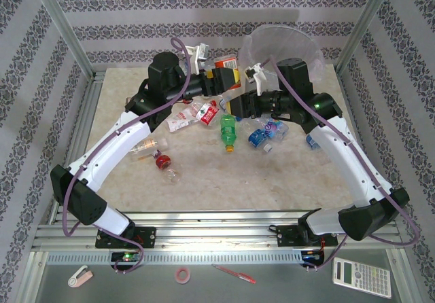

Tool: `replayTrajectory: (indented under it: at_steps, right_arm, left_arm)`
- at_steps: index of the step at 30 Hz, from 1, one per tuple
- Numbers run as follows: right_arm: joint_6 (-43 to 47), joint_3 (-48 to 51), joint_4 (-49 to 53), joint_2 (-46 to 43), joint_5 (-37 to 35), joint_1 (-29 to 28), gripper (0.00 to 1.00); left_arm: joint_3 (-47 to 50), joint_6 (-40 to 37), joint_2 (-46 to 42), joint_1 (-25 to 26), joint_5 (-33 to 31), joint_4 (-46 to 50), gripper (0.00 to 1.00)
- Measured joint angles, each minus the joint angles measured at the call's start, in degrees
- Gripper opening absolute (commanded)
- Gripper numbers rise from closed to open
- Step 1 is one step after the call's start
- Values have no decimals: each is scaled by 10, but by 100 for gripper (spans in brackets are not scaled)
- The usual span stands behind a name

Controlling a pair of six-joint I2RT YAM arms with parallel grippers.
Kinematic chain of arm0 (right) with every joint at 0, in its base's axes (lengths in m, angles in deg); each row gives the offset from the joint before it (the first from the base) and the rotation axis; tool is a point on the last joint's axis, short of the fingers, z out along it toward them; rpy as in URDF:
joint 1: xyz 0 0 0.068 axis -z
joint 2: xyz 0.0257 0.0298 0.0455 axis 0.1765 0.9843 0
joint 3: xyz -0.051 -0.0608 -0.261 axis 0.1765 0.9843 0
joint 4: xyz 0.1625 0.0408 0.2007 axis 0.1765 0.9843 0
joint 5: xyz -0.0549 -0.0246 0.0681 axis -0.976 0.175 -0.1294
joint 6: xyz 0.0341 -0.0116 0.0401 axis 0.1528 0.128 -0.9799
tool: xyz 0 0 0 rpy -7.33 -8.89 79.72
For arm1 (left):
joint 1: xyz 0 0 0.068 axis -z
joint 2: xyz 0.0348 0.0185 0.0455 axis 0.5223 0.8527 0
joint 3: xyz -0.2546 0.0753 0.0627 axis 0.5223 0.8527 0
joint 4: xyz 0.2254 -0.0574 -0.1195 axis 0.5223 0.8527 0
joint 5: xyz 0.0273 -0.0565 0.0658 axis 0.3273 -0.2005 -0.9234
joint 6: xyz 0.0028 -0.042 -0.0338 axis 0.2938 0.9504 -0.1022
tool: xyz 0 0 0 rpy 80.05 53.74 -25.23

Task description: Throw the plastic bottles in the bin

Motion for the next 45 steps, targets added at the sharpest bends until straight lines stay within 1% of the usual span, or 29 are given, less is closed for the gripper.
replayTrajectory:
  at_steps: [1, 8, 11, 15, 18, 25, 29, 32, 35, 40, 45]
  right_arm:
    - [0, 0, 0, 0, -2, 0, 29]
    - [-2, 0, 1, 0, -13, 1, 27]
    - [-3, 0, 0, -1, -19, 5, 25]
    - [-6, 0, 0, -7, -27, 15, 20]
    - [-13, -2, 0, -12, -34, 24, 19]
    - [-15, -38, -2, -19, -64, 35, 20]
    - [-5, -76, -7, -30, -97, 35, 18]
    - [11, -94, -28, -49, -132, 35, 17]
    - [29, -96, -63, -77, -180, 35, 12]
    - [55, -90, -139, -117, -252, 36, 8]
    - [85, -65, -219, -150, -305, 39, 3]
  left_arm:
    - [1, 1, 0, -2, -4, 0, 100]
    - [30, 3, -29, -35, -43, 0, 100]
    - [41, 3, -57, -52, -73, 1, 100]
    - [55, 1, -96, -75, -116, 7, 100]
    - [59, -2, -112, -79, -134, 12, 100]
    - [89, -8, -120, -79, -144, 17, 100]
    - [107, -8, -120, -79, -147, 35, 100]
    - [107, -8, -119, -79, -148, 45, 100]
    - [107, -13, -119, -79, -148, 52, 100]
    - [107, -21, -119, -79, -148, 67, 100]
    - [110, -29, -120, -79, -148, 75, 100]
